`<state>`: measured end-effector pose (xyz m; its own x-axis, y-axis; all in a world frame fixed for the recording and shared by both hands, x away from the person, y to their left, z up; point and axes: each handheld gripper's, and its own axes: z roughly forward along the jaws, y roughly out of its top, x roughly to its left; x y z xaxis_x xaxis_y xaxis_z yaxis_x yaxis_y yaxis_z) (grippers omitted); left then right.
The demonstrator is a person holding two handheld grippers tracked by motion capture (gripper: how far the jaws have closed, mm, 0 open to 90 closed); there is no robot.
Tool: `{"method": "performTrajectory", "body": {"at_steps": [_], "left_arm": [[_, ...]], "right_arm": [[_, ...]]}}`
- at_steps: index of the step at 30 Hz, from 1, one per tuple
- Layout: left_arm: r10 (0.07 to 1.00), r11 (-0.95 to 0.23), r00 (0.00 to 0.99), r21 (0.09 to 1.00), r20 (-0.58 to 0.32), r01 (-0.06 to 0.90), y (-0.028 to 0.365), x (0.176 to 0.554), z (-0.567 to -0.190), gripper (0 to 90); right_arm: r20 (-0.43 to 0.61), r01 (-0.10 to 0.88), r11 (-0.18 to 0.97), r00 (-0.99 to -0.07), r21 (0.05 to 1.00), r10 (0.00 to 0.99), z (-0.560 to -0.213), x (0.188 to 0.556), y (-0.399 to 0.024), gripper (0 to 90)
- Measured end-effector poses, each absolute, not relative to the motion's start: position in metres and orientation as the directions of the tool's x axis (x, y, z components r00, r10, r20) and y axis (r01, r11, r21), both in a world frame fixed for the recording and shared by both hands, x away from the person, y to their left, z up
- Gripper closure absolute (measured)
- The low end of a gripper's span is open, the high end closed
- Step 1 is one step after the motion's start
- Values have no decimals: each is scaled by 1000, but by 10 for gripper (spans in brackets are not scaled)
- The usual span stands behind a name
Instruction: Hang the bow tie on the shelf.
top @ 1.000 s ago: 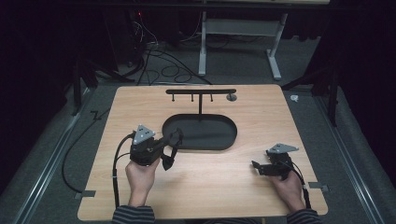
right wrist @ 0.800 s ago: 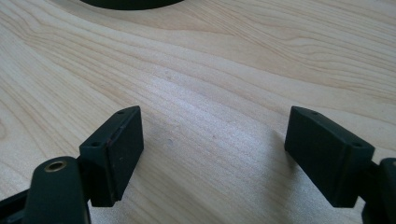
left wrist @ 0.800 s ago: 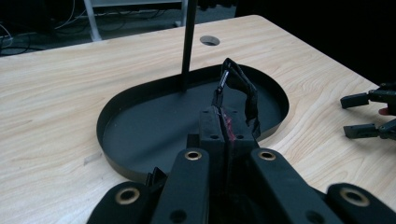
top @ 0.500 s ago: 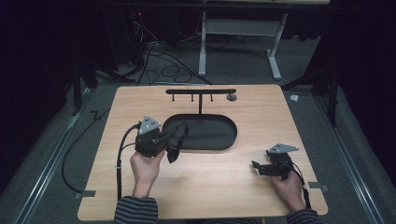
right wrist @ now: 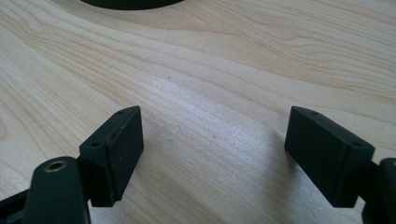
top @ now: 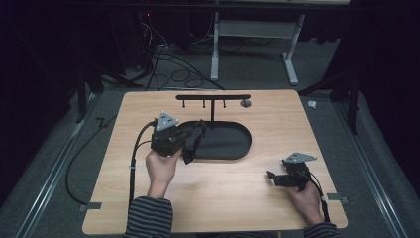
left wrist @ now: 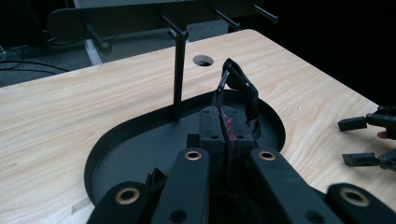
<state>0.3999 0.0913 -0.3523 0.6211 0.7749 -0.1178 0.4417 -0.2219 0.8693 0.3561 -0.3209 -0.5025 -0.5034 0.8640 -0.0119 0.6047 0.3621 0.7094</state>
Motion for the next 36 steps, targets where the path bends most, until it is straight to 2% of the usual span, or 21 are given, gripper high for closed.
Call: {"method": "performTrajectory", "body": {"at_steps": [22,36], "left_arm": [[809,-243,584,861,-75,447,64,439,-347,887],[849,-200,524,872,-74,447,60,457,-348,887]], "right_arm": [[-11,604,362,-505,710,863,-502,356,-321,206],[-8,605,360,-504,710,864,-502,356,-321,206]]}}
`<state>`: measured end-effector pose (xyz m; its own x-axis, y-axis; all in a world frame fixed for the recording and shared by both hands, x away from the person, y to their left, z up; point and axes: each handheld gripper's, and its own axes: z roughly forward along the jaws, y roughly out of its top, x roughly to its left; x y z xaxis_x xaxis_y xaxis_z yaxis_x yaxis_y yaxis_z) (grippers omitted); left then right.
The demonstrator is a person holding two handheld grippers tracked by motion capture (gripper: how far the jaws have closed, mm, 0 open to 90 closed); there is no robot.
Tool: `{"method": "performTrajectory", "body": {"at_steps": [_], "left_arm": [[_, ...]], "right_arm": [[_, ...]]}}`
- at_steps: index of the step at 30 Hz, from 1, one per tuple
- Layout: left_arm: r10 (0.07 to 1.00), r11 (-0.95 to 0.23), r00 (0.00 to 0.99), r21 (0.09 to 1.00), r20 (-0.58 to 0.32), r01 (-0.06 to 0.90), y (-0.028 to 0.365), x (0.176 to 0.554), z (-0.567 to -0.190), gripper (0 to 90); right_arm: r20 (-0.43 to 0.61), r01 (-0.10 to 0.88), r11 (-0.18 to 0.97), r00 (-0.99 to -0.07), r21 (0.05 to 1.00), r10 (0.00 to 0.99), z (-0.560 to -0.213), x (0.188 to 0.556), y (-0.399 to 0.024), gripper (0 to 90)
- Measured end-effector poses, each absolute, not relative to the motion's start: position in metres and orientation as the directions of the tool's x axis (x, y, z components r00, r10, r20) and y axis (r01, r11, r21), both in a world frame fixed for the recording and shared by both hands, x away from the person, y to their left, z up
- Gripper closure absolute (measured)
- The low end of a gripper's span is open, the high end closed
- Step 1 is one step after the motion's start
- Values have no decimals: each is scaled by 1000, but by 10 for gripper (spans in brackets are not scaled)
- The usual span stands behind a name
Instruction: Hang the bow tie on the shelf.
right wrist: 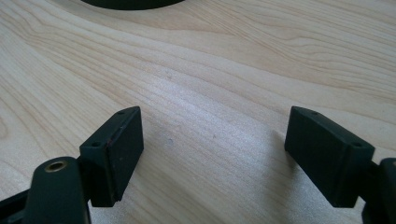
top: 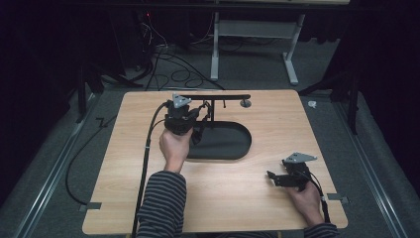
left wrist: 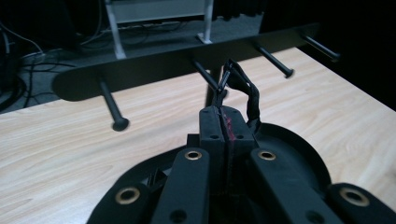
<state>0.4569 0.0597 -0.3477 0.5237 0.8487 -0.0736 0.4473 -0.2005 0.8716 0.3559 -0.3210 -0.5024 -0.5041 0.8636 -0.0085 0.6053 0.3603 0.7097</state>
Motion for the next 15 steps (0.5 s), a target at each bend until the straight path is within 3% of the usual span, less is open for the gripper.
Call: {"method": "performTrajectory", "body": {"at_steps": [15], "left_arm": [[887,-192,460,882,-32,431,54,471,-358,878]], "right_arm": [[-9,604,362,-505,710,863,-502,356,-321,206]]}}
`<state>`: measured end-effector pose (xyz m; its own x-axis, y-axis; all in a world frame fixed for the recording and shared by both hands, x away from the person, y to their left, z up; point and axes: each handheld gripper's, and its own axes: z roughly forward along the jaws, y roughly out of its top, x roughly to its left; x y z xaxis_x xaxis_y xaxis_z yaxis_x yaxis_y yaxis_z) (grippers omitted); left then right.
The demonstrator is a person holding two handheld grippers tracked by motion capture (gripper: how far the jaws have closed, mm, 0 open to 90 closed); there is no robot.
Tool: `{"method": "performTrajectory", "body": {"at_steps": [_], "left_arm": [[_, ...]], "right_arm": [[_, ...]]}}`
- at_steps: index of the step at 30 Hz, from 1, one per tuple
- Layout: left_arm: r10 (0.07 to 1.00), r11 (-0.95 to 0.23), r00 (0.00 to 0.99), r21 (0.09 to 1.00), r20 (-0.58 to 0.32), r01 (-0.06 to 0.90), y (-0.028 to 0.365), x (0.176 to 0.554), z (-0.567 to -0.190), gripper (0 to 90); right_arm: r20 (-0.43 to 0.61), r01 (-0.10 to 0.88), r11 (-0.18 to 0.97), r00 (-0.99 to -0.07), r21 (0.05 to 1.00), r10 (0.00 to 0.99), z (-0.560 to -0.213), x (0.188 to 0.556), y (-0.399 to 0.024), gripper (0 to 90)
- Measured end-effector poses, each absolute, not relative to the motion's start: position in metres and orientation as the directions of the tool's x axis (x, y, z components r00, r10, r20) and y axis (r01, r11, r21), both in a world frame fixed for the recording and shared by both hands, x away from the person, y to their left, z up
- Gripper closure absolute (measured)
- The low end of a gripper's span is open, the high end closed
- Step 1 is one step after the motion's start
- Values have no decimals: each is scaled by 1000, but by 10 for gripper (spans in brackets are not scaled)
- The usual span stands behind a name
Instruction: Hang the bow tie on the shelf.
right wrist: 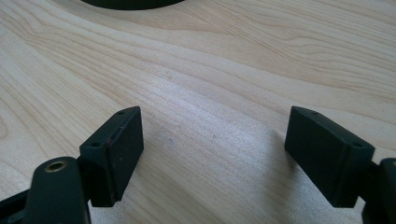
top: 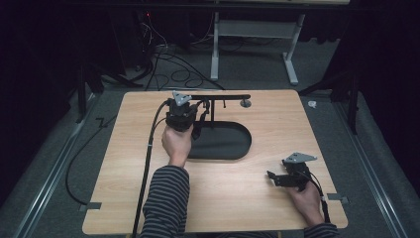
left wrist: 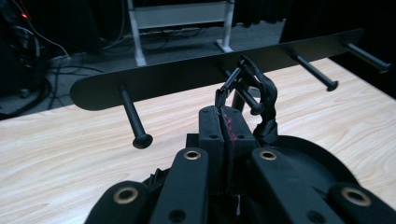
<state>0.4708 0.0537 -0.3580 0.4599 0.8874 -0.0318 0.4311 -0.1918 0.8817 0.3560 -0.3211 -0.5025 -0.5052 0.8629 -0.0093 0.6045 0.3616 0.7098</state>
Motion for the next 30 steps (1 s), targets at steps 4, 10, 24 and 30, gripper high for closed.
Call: {"method": "performTrajectory", "body": {"at_steps": [4,10,24,30], "left_arm": [[889,-200,456,875,-26,441,52,472,-361,868],[889,-212,457,869,-18,446,52,472,-363,852],[883,-237,469,850,-14,471,50,472,-368,815],[874,-236,486,854,-22,464,49,470,-366,774]], "right_arm": [[-9,605,361,-505,710,863,-502,356,-321,206],[-9,604,362,-505,710,863,-502,356,-321,206],[-9,605,362,-505,710,863,-502,356,-321,206],[-9,605,361,-505,710,863,-502,356,-321,206]]}}
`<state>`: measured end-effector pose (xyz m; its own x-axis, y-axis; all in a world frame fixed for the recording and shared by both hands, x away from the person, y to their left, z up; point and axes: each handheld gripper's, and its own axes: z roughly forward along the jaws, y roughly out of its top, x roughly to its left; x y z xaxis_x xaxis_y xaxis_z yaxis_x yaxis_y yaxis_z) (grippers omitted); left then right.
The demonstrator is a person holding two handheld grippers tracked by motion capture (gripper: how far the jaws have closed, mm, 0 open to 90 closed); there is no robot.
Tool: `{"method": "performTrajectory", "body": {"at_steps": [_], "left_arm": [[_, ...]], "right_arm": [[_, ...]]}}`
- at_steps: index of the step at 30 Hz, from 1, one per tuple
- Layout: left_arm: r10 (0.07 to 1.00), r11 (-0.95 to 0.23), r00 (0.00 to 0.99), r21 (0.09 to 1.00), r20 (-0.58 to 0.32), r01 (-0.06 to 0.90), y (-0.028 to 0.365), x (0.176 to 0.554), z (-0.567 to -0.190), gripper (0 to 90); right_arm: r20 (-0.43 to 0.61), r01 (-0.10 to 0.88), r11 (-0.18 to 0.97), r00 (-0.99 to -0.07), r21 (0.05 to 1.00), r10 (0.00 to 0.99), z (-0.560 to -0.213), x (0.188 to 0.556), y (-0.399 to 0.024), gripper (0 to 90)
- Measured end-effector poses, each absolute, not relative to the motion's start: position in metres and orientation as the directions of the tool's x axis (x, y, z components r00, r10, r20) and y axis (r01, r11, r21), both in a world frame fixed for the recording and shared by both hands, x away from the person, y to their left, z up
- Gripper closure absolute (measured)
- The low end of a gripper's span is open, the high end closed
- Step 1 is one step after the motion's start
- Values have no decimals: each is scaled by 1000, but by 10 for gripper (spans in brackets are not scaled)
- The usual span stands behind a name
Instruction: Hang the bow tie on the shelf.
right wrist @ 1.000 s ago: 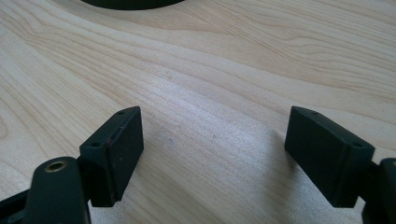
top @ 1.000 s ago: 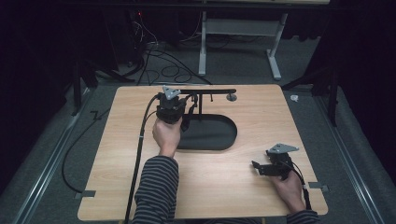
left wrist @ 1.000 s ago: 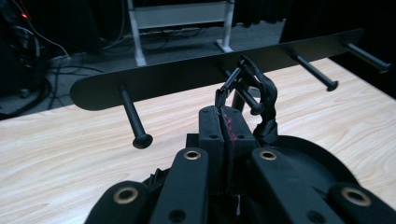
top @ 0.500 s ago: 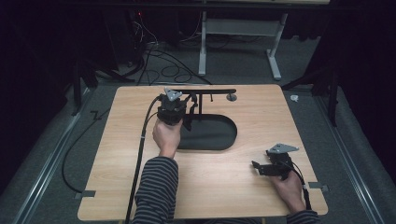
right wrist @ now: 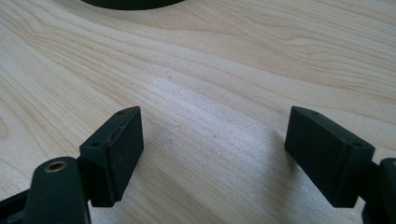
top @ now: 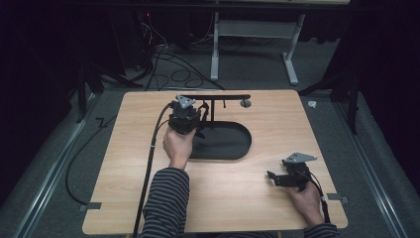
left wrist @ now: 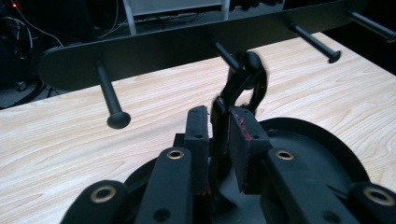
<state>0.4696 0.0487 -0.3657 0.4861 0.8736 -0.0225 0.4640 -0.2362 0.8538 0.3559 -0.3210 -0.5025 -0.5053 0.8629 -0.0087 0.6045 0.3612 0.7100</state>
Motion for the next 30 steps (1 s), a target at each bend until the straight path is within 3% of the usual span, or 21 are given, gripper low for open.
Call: {"method": "performTrajectory", "body": {"at_steps": [30], "left_arm": [[860,-187,504,872,-77,453,79,444,-362,685]], "right_arm": [[-10,604,363,-507,710,862,-502,356,-321,206]]}}
